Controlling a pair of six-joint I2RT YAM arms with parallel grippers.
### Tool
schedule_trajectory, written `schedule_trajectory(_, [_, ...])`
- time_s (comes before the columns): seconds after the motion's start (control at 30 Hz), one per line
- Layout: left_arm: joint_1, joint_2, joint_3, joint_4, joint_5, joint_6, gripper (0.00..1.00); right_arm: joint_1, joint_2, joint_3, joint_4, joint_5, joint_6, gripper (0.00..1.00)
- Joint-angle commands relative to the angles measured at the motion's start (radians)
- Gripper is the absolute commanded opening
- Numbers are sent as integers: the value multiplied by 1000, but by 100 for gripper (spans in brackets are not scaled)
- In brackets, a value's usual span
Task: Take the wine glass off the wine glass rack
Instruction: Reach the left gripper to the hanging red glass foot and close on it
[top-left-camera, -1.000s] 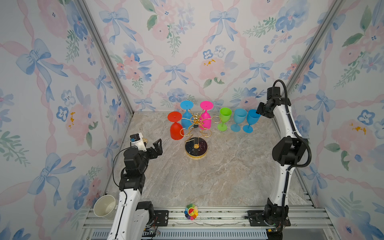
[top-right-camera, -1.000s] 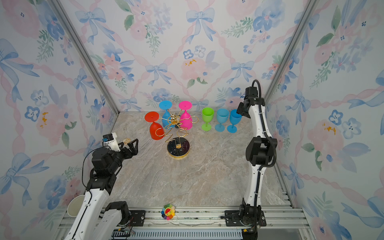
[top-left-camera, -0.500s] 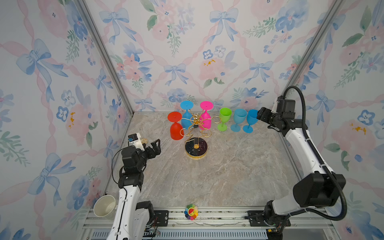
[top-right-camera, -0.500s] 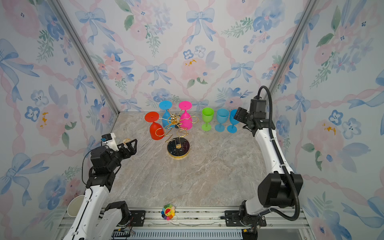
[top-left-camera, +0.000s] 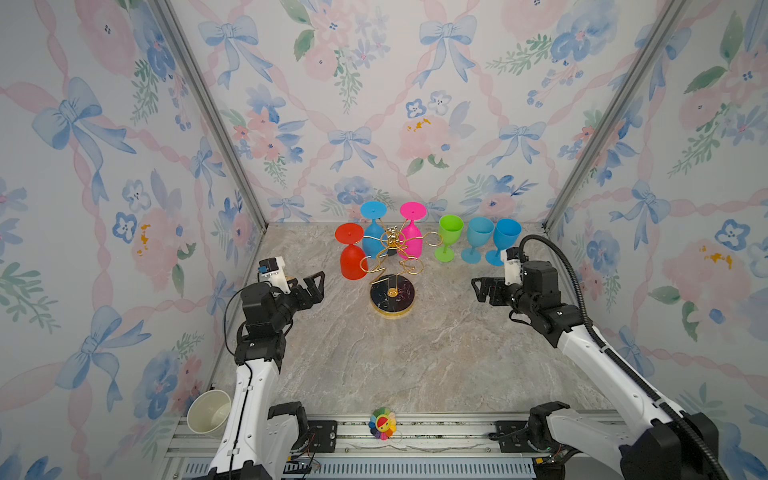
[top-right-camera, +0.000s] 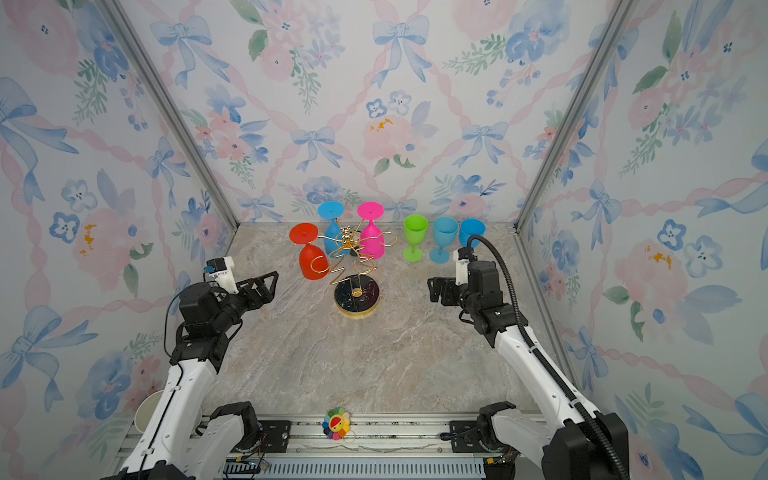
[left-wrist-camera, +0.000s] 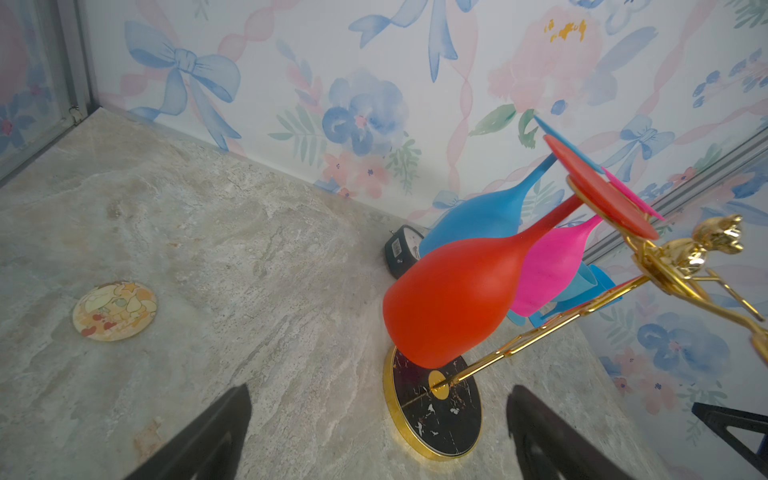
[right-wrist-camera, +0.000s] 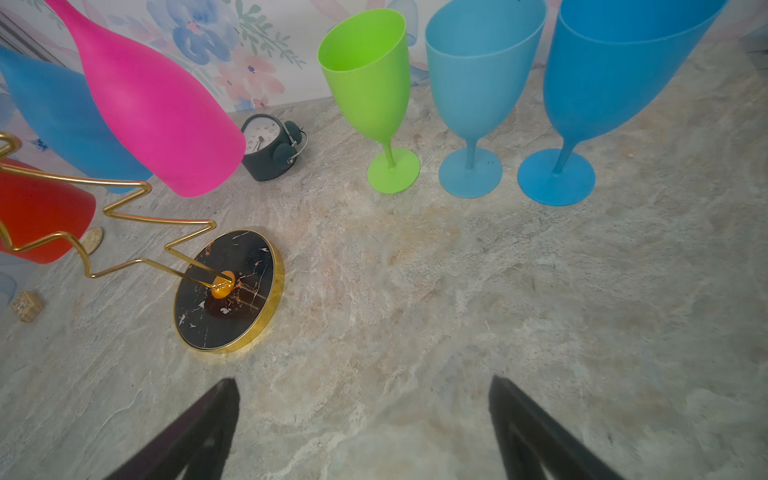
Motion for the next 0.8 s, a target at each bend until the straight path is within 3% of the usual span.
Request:
schedule_trajectory(0.0, [8,30,90,21,39,-40,97,23,-70,-32,43,20,-31,96])
schedule_trajectory(0.5, [-1,212,309,22,160,-183,90,49,-170,-125,43,33,-5,96])
schedule_trajectory(0.77, [-73,296,391,16,186,-214,83,52,-193,-139,29,36,9,95])
